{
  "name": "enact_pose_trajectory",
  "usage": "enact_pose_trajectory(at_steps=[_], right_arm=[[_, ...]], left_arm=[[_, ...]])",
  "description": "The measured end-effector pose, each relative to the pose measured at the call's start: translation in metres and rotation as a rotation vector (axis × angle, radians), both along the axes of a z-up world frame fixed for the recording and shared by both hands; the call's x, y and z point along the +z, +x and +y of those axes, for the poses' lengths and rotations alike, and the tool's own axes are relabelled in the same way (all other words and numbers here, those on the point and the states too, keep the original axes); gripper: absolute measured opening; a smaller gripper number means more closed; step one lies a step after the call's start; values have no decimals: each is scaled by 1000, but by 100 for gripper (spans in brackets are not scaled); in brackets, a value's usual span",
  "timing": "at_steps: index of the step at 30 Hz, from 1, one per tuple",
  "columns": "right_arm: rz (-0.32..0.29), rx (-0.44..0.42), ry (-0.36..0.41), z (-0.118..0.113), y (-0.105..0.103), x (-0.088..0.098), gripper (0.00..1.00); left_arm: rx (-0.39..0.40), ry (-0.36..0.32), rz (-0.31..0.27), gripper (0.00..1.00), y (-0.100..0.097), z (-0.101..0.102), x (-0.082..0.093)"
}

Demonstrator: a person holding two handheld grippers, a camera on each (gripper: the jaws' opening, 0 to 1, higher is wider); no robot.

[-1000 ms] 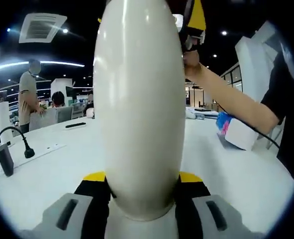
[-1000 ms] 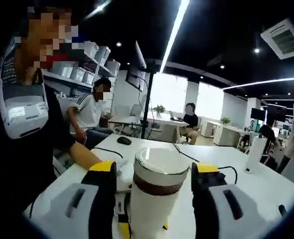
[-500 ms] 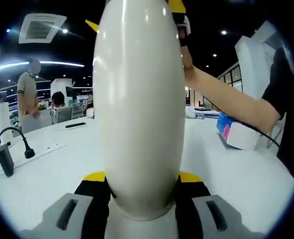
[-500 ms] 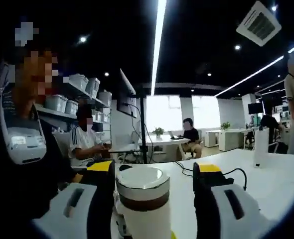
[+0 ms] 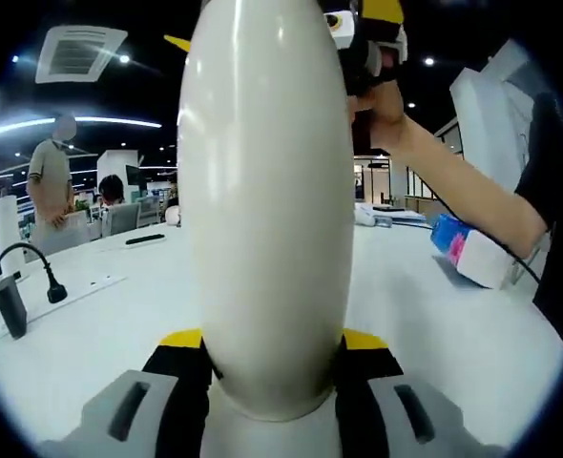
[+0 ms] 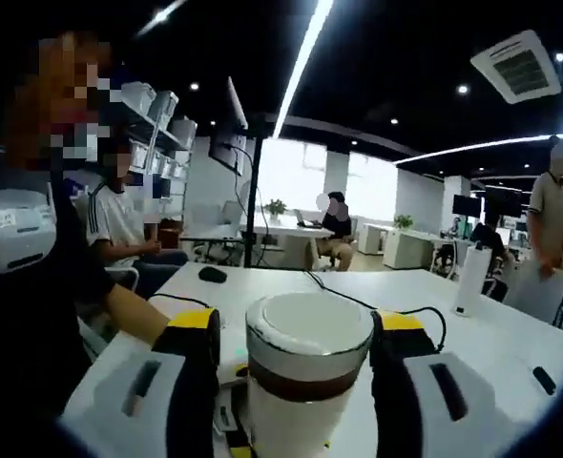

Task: Grasp the water cup twist off the cup lid place the cup lid on the table

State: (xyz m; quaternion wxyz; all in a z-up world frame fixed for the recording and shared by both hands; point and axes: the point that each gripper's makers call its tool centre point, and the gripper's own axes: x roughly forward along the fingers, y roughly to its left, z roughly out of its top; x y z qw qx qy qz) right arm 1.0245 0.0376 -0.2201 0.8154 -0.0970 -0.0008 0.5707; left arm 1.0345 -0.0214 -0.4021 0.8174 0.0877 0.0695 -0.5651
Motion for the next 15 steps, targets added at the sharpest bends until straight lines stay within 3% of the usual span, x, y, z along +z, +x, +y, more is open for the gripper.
enact_pose_trajectory(at_steps=[4, 8, 12, 15], right_arm=[[-1, -23, 27, 3, 6, 7, 63], [18, -37, 46, -1, 12, 5, 55], [29, 20, 79, -2, 5, 5, 51], [50, 88, 148, -1, 1, 8, 51]], left_arm=[[2, 1, 1, 52, 0, 0, 0], [5, 0, 7, 52, 1, 1, -1], [3, 3, 4, 52, 0, 0, -1], [1, 4, 2, 52, -1, 0, -1]])
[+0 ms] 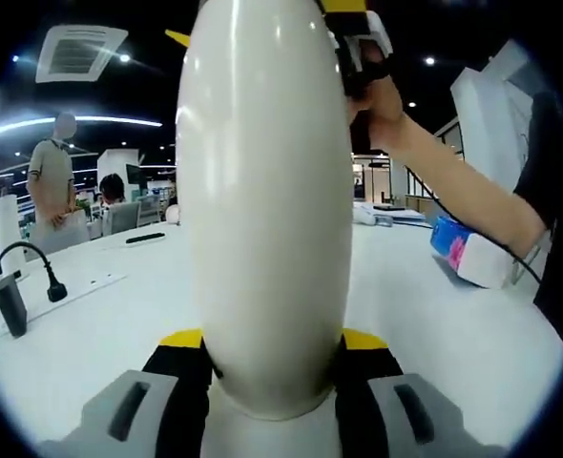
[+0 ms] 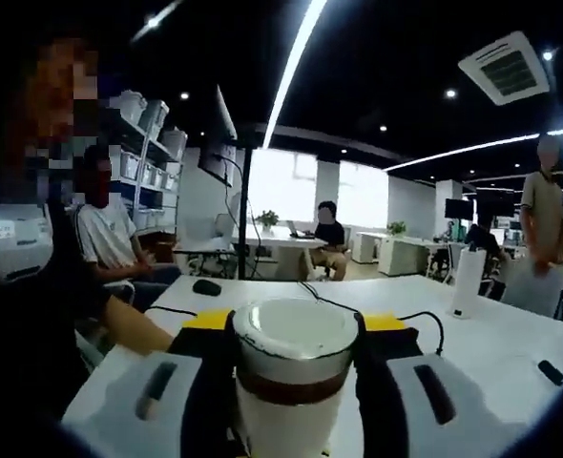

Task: Grasp the water cup twist off the cup lid place the cup lid on the table

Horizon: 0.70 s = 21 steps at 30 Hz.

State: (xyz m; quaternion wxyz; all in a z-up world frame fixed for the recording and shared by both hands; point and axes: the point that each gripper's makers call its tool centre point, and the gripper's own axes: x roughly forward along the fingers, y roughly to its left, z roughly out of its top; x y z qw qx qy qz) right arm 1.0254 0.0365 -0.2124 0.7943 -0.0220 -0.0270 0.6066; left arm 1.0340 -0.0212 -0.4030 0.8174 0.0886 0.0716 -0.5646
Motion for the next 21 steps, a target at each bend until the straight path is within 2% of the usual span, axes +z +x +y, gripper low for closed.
enact_pose_trajectory(at_steps=[2, 4, 10, 14, 19, 21], right_arm=[[35, 72, 62, -1, -3, 0, 51], [62, 128, 86, -2, -5, -1, 50], [40, 280, 115, -3, -11, -1, 50], [65, 374, 142, -4, -13, -1, 49], [101, 416, 145, -3, -10, -7, 51], [105, 412, 128, -2, -11, -10, 55]], left_arm=[[-1, 1, -1, 52, 0, 0, 0], [-1, 1, -1, 52, 0, 0, 0], [-5, 5, -8, 52, 0, 0, -1], [-4, 4, -4, 52, 5, 2, -2], [-2, 3, 4, 52, 5, 2, -2], [-3, 4, 2, 52, 5, 2, -2]])
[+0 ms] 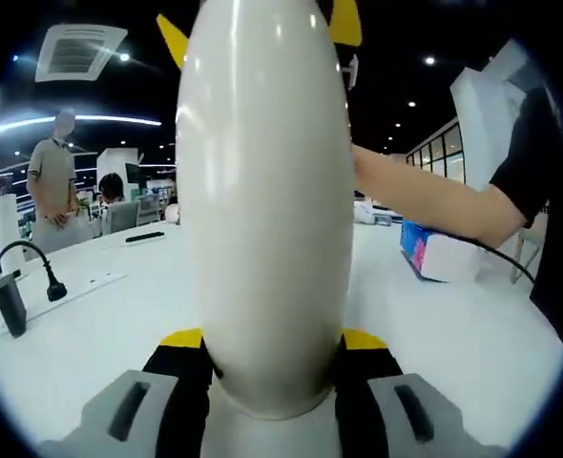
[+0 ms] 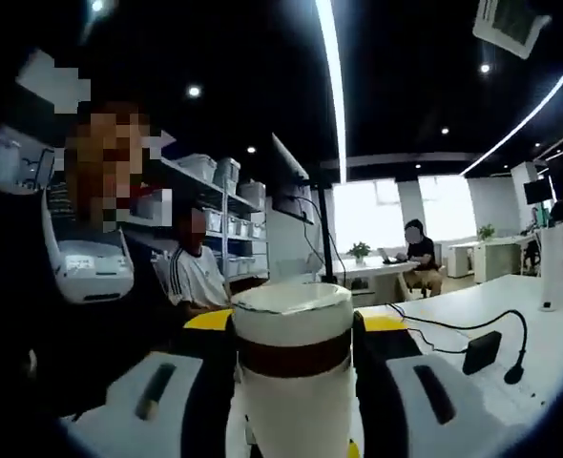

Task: Grasp the water cup twist off the cup lid place the cup lid on the table

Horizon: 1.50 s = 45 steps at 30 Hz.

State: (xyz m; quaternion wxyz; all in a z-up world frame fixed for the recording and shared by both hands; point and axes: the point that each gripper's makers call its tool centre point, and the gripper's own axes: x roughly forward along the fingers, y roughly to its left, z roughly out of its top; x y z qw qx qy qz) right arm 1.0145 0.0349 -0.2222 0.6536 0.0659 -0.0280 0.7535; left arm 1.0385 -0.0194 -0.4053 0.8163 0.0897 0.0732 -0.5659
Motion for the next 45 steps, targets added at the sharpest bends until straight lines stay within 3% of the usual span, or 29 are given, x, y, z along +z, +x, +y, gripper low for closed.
enact_pose_trajectory(at_steps=[4, 10, 20, 27, 28, 32, 37, 39, 42, 45], right_arm=[[-31, -37, -45, 3, -1, -4, 61], [-21, -103, -17, 1, 6, 3, 62], [-24, -217, 20, 2, 1, 13, 64], [-107, -411, -85, 7, 5, 10, 72], [-130, -465, -129, 5, 8, 7, 74], [-183, -578, -201, 2, 12, 9, 73], [-205, -708, -305, -1, 18, 6, 63], [-228, -710, -319, 4, 14, 8, 62], [-244, -784, -354, 3, 14, 12, 60], [-249, -864, -381, -7, 19, 15, 53]], left_arm=[[-1, 1, -3, 52, 0, 0, 0], [-1, 1, -1, 52, -2, -1, 0], [0, 0, 0, 52, -5, -3, 1], [4, 0, 0, 52, -6, -3, 1], [5, 0, 0, 52, -6, -3, 1], [5, 0, 0, 52, -8, -3, 1], [6, 0, 3, 52, -8, -3, 1], [6, 0, 3, 52, -8, -3, 1], [4, 1, 2, 52, -8, -3, 1], [5, 1, 5, 52, -7, -2, 1]])
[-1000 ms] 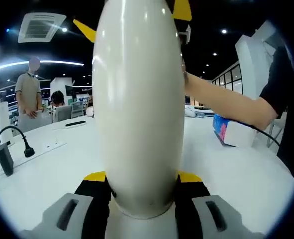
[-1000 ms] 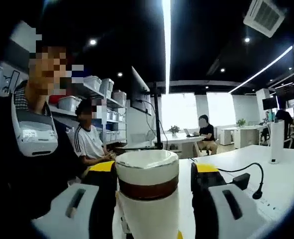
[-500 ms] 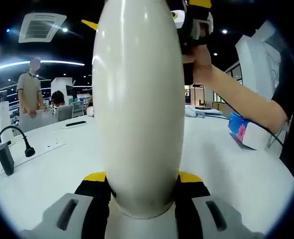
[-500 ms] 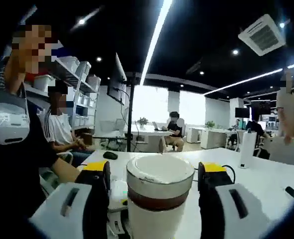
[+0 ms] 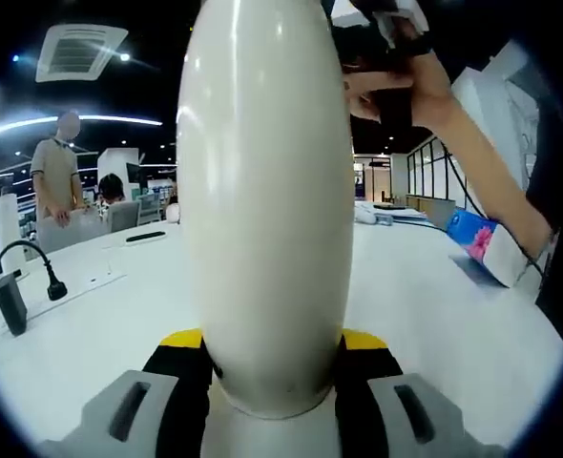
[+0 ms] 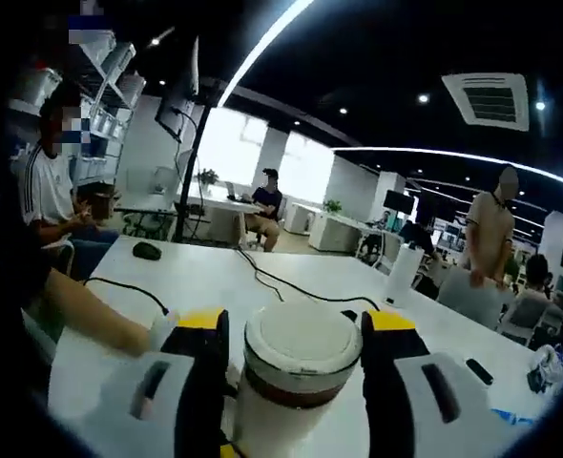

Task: Grasp the water cup twist off the cup lid place the cup lid on the table

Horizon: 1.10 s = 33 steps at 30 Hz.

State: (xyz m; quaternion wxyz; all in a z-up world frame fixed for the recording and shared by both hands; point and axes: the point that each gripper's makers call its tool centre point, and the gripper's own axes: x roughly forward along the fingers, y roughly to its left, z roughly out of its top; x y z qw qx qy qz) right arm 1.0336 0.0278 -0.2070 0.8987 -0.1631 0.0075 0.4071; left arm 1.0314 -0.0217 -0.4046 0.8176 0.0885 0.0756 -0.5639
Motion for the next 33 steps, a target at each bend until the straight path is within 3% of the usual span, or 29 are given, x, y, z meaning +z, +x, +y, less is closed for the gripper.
enact_pose_trajectory(at_steps=[1, 6, 9, 14, 16, 21, 26, 33], right_arm=[[1, -38, -12, -6, 3, -1, 53], [20, -35, 35, -9, 2, 2, 55], [45, -17, 31, -6, -1, -3, 49], [76, 36, 89, -6, -2, -5, 48], [92, 88, 140, -5, -2, -5, 48], [55, 249, 233, -4, -5, -2, 47], [120, 416, 367, -8, -8, -3, 47], [148, 543, 407, -7, -11, -5, 46]], left_arm=[[1, 0, 2, 52, 0, 0, 0], [1, 0, 3, 52, 1, 0, 0], [0, 1, 2, 52, 1, 0, 0], [0, 1, 1, 52, 1, 1, 0], [0, 2, 2, 52, 2, 1, 0], [1, 2, 2, 52, 1, 1, 0], [-1, 5, -3, 52, 2, 1, 0], [-1, 6, -2, 52, 2, 0, -1]])
